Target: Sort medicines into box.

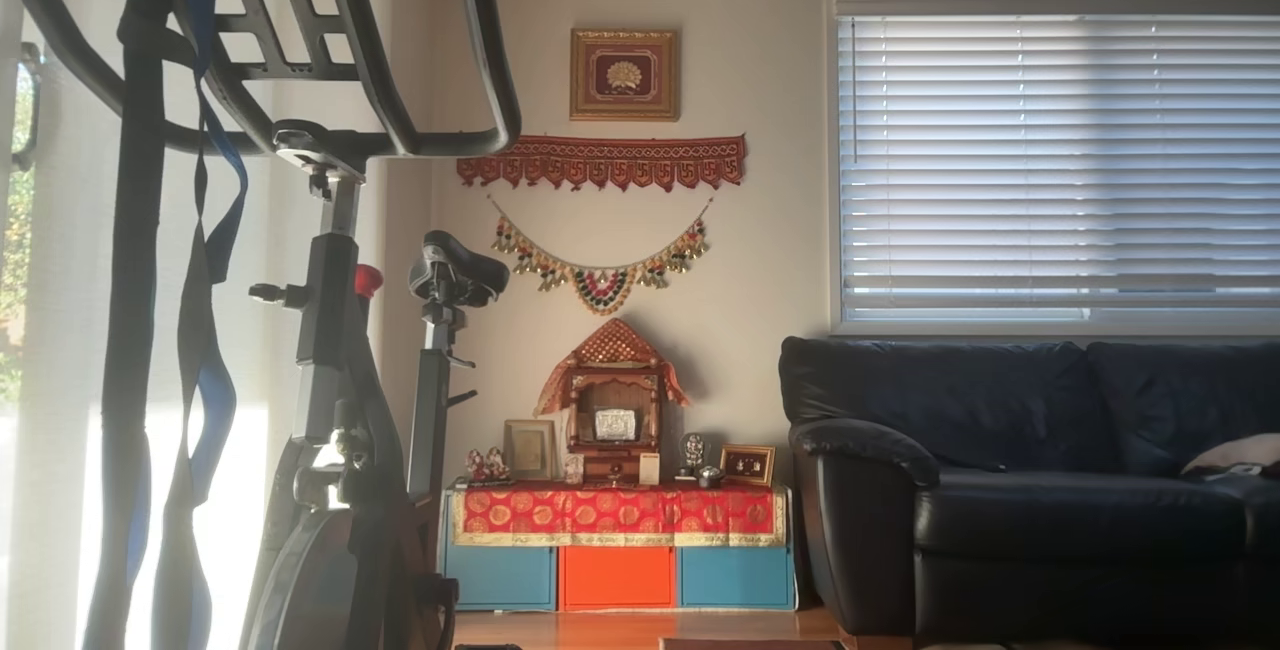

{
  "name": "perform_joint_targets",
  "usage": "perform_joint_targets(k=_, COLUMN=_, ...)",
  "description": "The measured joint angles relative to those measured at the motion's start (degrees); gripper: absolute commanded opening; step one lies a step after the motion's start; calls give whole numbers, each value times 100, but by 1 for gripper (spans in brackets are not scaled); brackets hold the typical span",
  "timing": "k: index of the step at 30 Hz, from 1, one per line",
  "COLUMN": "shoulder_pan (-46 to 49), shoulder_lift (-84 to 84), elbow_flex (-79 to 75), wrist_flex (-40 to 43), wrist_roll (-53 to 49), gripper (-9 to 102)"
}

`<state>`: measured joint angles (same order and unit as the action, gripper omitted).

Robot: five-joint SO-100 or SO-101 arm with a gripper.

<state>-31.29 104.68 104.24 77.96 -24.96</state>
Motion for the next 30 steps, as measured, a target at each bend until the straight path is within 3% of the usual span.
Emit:
perform_joint_targets(k=21, shoulder_pan=114, shoulder_lift=-290, elbow_flex=246, wrist_flex=-466, wrist_roll=-571, gripper=18)
perform_joint_targets(k=30, shoulder_pan=62, shoulder_lift=-334, elbow_flex=185, wrist_flex=-70, wrist_roll=-281, gripper=20)
